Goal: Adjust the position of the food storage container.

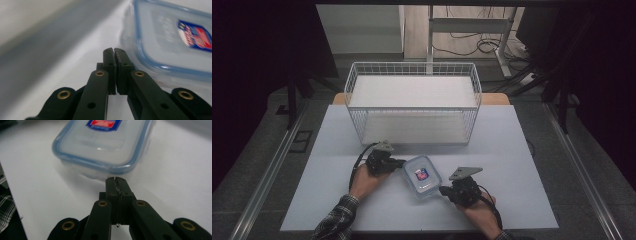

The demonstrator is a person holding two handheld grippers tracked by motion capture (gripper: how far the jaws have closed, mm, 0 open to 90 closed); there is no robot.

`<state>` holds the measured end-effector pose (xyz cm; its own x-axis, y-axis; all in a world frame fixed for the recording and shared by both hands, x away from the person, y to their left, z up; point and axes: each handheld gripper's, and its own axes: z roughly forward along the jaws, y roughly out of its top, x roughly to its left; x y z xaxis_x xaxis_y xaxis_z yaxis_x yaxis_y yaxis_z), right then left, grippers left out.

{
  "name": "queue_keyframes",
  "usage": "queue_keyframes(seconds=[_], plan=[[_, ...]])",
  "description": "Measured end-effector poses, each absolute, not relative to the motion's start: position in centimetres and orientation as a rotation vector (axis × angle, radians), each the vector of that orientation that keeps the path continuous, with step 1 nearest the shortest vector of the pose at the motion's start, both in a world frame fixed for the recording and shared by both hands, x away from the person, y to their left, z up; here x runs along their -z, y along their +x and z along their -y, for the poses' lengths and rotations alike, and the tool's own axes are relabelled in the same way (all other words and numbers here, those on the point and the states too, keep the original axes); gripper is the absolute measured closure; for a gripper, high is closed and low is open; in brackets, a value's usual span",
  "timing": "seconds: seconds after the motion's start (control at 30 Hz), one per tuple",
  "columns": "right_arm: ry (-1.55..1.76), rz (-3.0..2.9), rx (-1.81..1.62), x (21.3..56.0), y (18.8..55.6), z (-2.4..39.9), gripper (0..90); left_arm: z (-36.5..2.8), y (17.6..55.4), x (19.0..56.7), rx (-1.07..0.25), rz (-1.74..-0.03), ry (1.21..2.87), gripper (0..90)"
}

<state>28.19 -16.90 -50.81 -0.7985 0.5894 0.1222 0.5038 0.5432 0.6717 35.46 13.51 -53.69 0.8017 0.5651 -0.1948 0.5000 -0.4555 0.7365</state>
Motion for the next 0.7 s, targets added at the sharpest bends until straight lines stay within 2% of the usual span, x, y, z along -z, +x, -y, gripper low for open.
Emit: queue_keyframes(seconds=[0.27,0.43,0.7], plan=[[0.981,-2.633,-1.075,50.9,29.5,17.0,88.8,-14.2,33.1,53.2,-0.087,-0.839,2.162,90.0],[1.017,-2.634,-1.082,51.1,30.6,17.0,88.7,-14.2,30.1,52.7,-0.125,-0.869,2.176,90.0],[0.973,-2.751,-1.012,51.3,28.9,17.2,87.8,-13.9,26.7,53.0,-0.111,-0.909,2.182,89.3]])
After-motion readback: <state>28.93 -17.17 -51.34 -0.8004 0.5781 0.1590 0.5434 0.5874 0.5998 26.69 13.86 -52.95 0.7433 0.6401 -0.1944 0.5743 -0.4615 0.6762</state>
